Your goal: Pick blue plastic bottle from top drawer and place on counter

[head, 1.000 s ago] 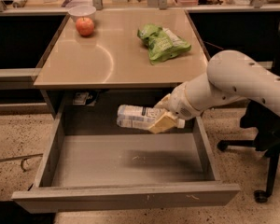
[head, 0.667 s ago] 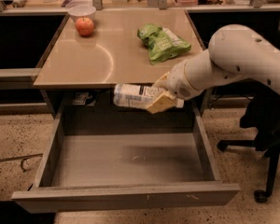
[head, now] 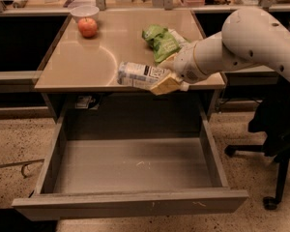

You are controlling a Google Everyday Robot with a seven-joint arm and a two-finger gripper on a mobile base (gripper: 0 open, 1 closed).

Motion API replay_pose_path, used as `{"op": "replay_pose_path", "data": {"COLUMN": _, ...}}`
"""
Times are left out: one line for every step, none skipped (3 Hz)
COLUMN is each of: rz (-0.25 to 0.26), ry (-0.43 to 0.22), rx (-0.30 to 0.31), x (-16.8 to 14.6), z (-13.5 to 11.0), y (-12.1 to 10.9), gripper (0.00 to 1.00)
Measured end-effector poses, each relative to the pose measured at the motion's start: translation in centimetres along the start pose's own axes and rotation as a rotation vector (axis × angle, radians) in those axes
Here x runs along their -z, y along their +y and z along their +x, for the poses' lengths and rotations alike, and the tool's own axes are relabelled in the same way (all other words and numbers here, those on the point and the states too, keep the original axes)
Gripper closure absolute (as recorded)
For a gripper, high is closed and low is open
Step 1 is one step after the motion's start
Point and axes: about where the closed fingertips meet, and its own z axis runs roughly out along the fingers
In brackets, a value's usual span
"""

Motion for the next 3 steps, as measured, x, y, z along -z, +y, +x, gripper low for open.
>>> {"op": "replay_pose_path", "data": {"rz": 0.011, "ry": -0.036, "rx": 0.000, "x": -0.3, "z": -0.5, "y": -1.6, "gripper": 1.00}}
{"op": "replay_pose_path", "data": {"rz": 0.025, "ry": -0.040, "rx": -0.005, "x": -1.3, "z": -1.3, "y": -5.0, "gripper": 1.00}}
{"op": "replay_pose_path", "data": {"rz": 0.022, "ry": -0.038, "rx": -0.006, "x": -3.3, "z": -2.8, "y": -8.4, "gripper": 1.00}}
